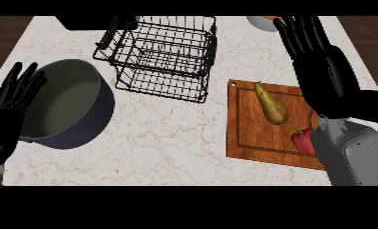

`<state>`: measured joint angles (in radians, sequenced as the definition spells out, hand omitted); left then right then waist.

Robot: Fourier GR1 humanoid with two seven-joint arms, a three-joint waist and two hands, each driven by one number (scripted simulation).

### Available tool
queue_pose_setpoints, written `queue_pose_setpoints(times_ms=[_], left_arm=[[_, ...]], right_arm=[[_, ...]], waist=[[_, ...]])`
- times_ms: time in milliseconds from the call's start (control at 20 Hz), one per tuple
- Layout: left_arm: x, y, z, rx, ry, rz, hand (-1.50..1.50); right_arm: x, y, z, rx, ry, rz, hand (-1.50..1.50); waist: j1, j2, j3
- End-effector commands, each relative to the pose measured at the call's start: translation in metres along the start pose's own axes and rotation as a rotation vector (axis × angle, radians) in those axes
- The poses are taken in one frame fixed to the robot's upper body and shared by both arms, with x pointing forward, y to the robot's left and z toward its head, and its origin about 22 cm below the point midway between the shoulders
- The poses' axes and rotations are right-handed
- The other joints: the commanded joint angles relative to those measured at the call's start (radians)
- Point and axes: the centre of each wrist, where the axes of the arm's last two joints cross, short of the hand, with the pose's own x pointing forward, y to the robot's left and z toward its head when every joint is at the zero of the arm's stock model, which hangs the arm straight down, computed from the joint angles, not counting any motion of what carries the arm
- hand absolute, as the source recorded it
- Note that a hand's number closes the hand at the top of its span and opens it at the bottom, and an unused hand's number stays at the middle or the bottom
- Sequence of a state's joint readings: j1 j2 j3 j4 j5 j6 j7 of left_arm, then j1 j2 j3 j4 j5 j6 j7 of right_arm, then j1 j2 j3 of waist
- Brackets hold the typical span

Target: Pick the pear from the cutting board and place it in the tiered basket

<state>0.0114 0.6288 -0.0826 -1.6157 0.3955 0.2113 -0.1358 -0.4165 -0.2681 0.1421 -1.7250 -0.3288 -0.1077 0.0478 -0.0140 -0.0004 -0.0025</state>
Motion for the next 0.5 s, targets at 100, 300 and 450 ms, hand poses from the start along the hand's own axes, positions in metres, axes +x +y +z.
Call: queue_pose_setpoints(times_ms=[100, 300, 450], left_arm=[[-0.012, -0.046, -0.007, -0.136, 0.023, 0.056, 0.0], [-0.029, -0.085, 0.01, -0.259, 0.109, 0.124, 0.0], [-0.023, -0.122, 0.007, -0.337, 0.098, 0.154, 0.0]], right_arm=[[-0.051, 0.005, -0.012, 0.011, 0.147, 0.171, -1.5], [-0.082, -0.019, 0.007, -0.002, 0.275, 0.649, -1.5], [-0.145, 0.035, 0.014, -0.088, 0.309, 0.317, -1.5]], waist=[[0.022, 0.01, 0.002], [0.001, 0.032, -0.013], [0.04, 0.026, 0.005]])
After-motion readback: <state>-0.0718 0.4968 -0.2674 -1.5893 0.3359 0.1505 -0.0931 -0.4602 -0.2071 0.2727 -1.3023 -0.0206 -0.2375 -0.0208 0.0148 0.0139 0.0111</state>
